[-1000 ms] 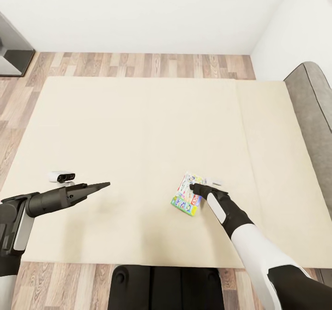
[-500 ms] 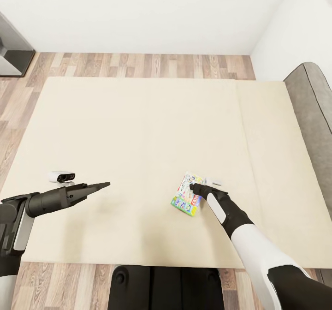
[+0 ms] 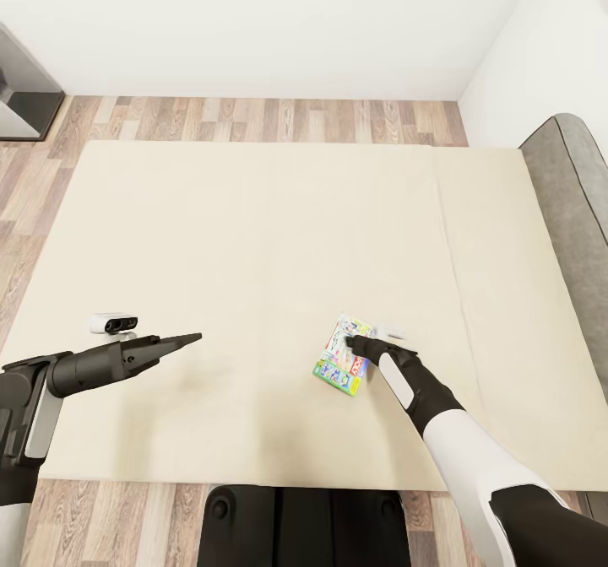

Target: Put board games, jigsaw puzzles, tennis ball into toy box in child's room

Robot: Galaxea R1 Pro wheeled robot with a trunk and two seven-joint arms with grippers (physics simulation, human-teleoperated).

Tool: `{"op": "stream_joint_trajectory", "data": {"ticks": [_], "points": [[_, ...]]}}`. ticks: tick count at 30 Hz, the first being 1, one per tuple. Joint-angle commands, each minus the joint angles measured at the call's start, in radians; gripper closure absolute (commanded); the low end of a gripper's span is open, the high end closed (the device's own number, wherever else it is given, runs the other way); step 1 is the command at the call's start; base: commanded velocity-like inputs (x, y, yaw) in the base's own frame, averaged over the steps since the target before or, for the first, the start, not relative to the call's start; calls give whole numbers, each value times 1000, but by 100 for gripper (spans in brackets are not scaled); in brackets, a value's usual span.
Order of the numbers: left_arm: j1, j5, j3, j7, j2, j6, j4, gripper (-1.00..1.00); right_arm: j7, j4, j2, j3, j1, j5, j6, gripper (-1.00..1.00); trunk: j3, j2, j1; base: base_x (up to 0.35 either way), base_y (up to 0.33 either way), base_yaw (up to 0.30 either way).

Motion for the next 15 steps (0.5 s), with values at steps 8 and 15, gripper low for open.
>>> {"op": "stream_joint_trajectory", "data": {"ticks": [8, 15], "points": [[0, -1, 0, -4, 0, 11, 0, -100, 93, -2, 0, 4, 0, -9, 4, -100, -1, -1, 1, 0, 0, 0], [0, -1, 0, -4, 0, 11, 0, -100, 112, -2, 0, 4, 0, -8, 3, -100, -1, -1, 1, 0, 0, 0]]}}
